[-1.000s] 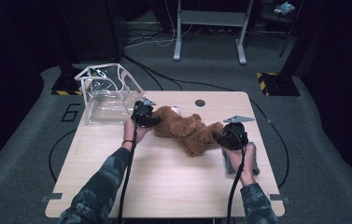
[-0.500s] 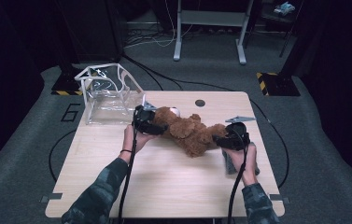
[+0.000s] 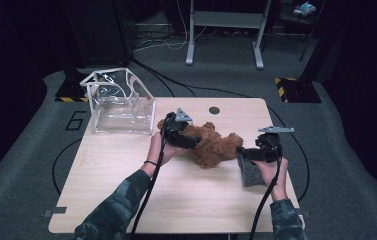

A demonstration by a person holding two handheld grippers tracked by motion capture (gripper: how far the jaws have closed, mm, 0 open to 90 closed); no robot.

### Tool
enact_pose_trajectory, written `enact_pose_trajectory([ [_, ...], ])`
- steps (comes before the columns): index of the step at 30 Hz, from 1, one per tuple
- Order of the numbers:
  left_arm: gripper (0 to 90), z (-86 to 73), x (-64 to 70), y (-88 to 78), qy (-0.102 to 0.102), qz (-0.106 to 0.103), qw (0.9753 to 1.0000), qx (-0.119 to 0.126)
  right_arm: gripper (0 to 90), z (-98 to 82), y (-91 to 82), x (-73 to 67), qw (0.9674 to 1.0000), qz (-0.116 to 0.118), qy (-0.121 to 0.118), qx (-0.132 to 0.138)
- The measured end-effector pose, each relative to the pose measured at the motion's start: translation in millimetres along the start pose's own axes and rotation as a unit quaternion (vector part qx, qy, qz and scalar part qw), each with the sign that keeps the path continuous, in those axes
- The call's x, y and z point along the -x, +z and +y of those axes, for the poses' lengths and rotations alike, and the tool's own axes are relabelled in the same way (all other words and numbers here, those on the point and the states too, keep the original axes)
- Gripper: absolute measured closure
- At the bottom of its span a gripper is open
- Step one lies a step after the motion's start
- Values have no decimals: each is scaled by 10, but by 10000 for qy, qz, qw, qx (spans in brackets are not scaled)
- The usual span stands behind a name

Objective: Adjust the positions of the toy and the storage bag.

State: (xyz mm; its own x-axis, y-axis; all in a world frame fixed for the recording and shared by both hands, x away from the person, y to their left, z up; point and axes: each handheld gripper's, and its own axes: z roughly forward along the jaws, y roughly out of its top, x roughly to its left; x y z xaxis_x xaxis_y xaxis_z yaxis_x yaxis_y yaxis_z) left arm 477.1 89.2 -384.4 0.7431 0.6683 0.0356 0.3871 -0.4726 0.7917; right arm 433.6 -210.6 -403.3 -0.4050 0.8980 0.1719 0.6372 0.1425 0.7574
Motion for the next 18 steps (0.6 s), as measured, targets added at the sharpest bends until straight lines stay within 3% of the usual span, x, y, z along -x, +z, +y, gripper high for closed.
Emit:
enact_pose_trajectory([
  [1, 254, 17, 13, 29, 101, 12, 9999, -41, 121, 1, -11, 27, 10000, 9, 35, 25],
  [3, 283, 24, 39, 94, 112, -63, 9999, -31, 120, 3, -14, 75, 10000, -15, 95, 27],
  [5, 389, 10, 37, 135, 189, -73, 9998, -71, 119, 4, -6, 122, 9999, -20, 170, 13],
  [8, 577, -73, 33, 153, 142, -183, 9997, -5, 120, 7, 24, 188, 9997, -59, 239, -28],
  [11, 678, -157, 9, 143, 92, -194, 9998, 45, 122, 4, 60, 238, 9995, -97, 293, -89],
  [18, 753, -391, -25, 12, -99, -261, 9994, 208, 139, -35, 112, 356, 9989, -213, 388, -181],
])
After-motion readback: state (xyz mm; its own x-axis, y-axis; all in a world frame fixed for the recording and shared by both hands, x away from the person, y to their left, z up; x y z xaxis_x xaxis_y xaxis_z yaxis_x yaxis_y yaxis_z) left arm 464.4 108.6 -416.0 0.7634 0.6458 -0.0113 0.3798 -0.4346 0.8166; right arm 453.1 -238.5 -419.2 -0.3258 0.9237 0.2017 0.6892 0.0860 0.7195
